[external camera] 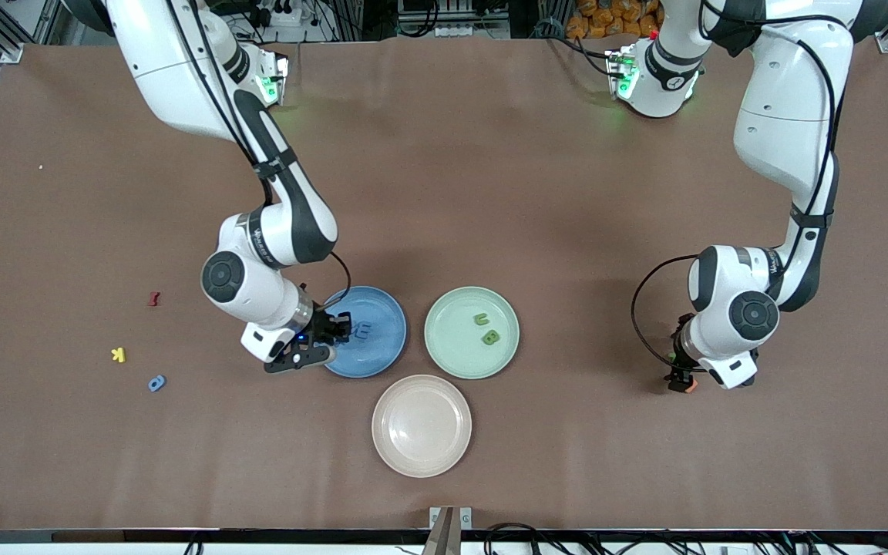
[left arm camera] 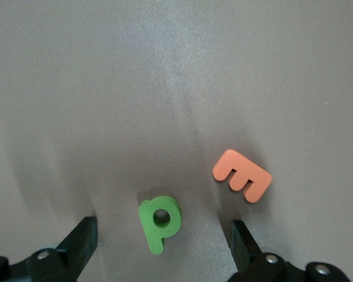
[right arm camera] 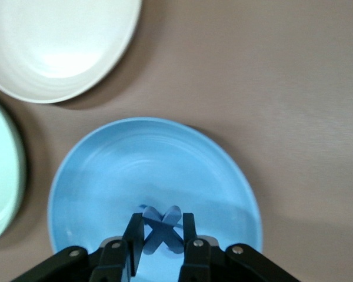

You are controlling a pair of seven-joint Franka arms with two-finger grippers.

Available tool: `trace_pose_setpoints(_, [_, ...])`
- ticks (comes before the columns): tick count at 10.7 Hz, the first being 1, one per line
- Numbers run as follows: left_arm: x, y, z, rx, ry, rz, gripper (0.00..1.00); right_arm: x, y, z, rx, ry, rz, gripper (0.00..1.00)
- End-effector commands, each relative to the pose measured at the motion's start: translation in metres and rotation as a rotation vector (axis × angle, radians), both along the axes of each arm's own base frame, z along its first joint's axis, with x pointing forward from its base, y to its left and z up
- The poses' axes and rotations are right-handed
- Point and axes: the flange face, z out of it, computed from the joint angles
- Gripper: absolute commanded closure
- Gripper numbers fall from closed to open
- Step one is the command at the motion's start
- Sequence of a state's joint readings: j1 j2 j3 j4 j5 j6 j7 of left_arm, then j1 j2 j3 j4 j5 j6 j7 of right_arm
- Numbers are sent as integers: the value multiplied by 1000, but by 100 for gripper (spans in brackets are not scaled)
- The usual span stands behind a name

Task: Sort letters by color into matching plates
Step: 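Release the X on the blue plate while the left gripper reaches the p, then grasp the blue e with the right gripper while the left gripper grasps the p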

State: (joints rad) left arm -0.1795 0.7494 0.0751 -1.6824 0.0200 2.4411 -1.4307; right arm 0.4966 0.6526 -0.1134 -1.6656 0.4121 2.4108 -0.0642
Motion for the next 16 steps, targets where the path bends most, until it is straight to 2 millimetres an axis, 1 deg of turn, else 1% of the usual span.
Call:
trace_pose_setpoints(1, [3, 13, 1, 13, -8, -19, 0, 4, 10, 10, 17, -20, 31, 0])
trace_pose_setpoints(2, [3, 16, 1, 14, -7, -27, 0, 8, 2, 11, 9, -33, 71, 0])
trace_pose_setpoints(4, [3, 17, 1, 14, -7, -33, 0, 19, -28, 13, -11, -60, 129, 0])
trace_pose_setpoints(7, [4, 16, 2, 14, -8, -33, 0, 41, -95, 21, -44, -103, 156, 0])
trace_pose_setpoints(8, [4, 16, 2, 14, -8, -33, 0, 49, -126, 23, -61, -115, 160, 0])
trace_pose_setpoints(9, [4, 16, 2, 14, -8, -33, 0, 53, -152, 23, -75, -122, 177, 0])
trace_pose_setpoints(10, [4, 15, 2, 12, -10, -34, 0, 57, -183, 23, -96, -124, 183, 0])
trace_pose_setpoints(11, [4, 15, 2, 12, -10, -34, 0, 58, -208, 21, -104, -109, 167, 0])
trace_pose_setpoints(12, [4, 14, 2, 14, -10, -36, 22, 59, -231, 21, -110, -99, 137, 0])
trace_pose_setpoints(13, [5, 13, 4, 8, -14, -16, 91, 60, -250, 21, -120, -98, 110, 0])
trace_pose_setpoints(14, [4, 13, 2, 10, -10, -26, 100, 60, -273, 21, -130, -92, 77, 0])
trace_pose_setpoints(16, [5, 12, 4, 10, -14, -26, 100, 57, -314, 16, -145, -71, -5, 0])
